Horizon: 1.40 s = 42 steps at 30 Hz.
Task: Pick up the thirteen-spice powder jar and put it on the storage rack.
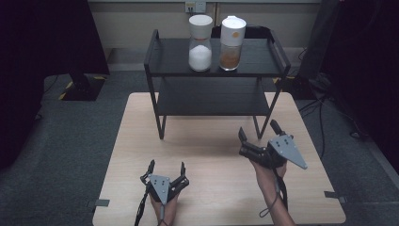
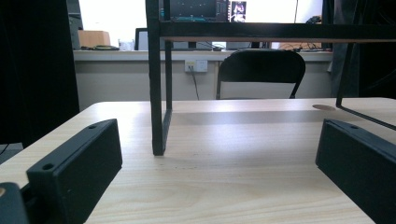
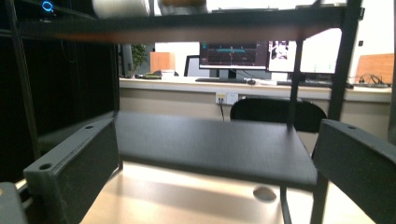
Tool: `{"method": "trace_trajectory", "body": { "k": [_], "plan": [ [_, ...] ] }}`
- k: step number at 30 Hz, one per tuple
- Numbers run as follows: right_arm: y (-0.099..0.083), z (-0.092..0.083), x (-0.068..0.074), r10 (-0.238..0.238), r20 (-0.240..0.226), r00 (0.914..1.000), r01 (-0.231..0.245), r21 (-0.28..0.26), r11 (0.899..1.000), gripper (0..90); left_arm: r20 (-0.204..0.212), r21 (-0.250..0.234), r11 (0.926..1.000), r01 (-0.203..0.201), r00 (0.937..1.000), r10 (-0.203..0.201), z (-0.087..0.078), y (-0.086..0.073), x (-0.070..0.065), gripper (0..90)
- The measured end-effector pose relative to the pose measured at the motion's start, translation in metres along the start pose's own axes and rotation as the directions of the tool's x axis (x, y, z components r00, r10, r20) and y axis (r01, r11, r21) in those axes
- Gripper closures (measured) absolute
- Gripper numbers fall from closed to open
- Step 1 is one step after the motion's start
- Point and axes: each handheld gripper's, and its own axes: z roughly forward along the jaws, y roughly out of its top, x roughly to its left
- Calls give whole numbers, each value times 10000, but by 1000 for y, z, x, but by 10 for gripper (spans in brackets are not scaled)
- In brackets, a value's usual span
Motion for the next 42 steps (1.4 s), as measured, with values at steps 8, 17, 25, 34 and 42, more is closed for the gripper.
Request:
{"method": "trace_trajectory", "body": {
  "k": [8,17,25,34,42],
  "plan": [
    [-66,-30,7,-149,673,9976,122,401,9991,0,-110,-1,10000,-16,9999,16,-1,0,-2,0],
    [-111,-48,15,-74,1266,9919,-4,613,9981,0,-128,1,10000,-16,9999,17,-1,0,-2,0],
    [-124,-51,21,-324,1225,9919,233,743,9970,0,-128,-2,10000,-14,9999,14,-1,0,-2,0],
    [-127,-53,21,-113,1333,9910,41,541,9985,0,-127,-3,10000,-10,9999,10,-1,0,-2,0],
    [-126,-53,25,-57,1594,9872,-33,565,9984,0,-129,-3,10000,-12,9999,12,-1,0,-2,0]
  ]
}}
